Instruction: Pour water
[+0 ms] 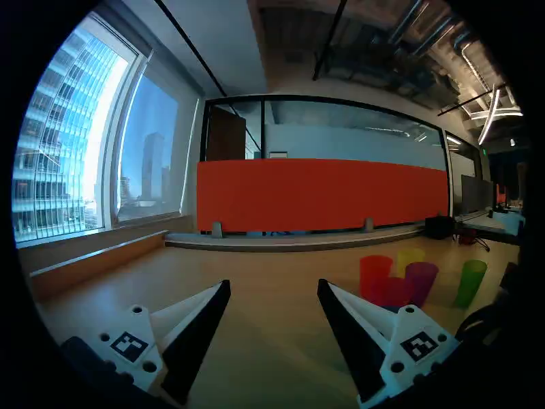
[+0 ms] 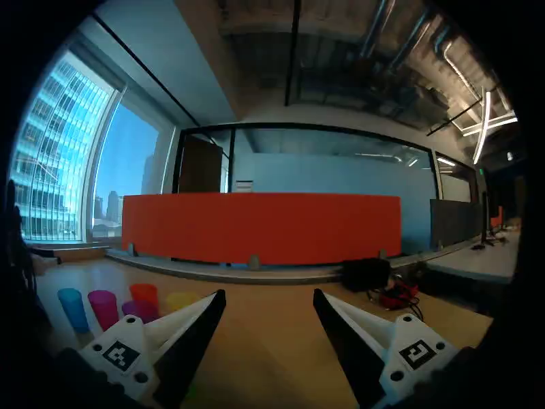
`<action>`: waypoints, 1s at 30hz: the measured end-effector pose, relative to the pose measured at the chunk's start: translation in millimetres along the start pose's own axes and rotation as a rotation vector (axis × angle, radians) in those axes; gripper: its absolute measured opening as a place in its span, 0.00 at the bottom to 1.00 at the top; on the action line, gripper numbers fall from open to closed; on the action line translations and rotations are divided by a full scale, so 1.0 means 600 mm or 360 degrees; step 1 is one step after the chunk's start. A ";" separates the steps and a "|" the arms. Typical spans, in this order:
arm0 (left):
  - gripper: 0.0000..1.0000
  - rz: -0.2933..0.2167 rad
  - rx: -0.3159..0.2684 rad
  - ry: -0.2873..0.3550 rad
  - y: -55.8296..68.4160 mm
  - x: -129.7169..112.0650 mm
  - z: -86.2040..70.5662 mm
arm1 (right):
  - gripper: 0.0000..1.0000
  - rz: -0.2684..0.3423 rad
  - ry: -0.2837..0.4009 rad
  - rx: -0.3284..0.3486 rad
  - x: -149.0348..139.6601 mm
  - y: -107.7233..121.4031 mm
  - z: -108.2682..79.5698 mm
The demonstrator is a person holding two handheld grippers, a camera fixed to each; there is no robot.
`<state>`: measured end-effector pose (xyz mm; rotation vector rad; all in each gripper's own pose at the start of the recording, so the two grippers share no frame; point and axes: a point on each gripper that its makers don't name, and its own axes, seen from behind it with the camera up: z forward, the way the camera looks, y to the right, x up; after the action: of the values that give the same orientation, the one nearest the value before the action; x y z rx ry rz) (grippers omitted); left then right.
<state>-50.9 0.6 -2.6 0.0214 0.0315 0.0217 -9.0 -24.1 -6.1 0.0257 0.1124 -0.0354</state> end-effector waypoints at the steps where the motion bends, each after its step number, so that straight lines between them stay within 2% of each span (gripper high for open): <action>1: 0.95 0.0000 0.0000 0.0000 0.000 0.000 0.000 | 0.99 -0.0006 0.0000 -0.0005 -0.003 0.002 0.001; 17: 0.95 0.0000 0.0000 0.0000 -0.001 0.000 0.001 | 1.00 0.0015 -0.0077 -0.0022 -0.049 0.011 0.002; 30: 0.95 0.0000 0.0000 0.0000 -0.001 0.000 0.000 | 0.99 0.0031 -0.0142 -0.0025 -0.065 0.013 0.002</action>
<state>-50.7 0.0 -2.4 0.0215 0.0316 0.0219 -47.2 -14.8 -0.6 0.0094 0.0234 -0.0164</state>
